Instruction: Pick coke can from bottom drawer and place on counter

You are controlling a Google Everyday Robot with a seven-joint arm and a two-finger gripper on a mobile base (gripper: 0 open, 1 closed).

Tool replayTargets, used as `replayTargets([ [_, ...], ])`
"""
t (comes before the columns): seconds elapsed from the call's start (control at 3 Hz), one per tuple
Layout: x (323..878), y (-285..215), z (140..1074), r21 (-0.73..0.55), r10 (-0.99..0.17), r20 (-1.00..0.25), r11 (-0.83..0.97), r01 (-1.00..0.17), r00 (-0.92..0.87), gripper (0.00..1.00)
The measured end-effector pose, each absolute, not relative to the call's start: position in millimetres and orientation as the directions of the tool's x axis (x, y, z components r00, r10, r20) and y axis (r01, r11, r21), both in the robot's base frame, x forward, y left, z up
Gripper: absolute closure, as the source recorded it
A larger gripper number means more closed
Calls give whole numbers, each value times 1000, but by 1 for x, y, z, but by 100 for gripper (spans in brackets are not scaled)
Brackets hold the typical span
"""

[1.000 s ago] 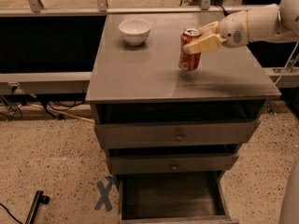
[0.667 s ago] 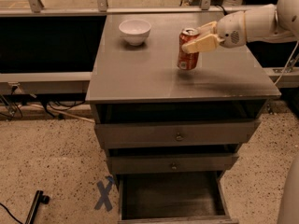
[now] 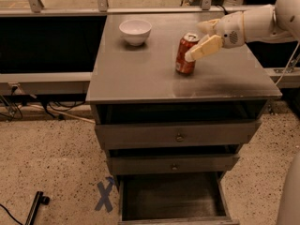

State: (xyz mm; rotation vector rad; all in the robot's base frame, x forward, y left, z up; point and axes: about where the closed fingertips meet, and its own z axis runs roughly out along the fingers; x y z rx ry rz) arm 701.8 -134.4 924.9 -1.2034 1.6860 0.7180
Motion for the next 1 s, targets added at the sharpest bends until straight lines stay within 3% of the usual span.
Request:
replayTargets([
  [0.33, 702, -136, 924, -46, -401, -910, 356, -933, -108, 0],
  [1.0, 703, -161, 962, -179, -392, -920, 386, -905, 14, 0],
])
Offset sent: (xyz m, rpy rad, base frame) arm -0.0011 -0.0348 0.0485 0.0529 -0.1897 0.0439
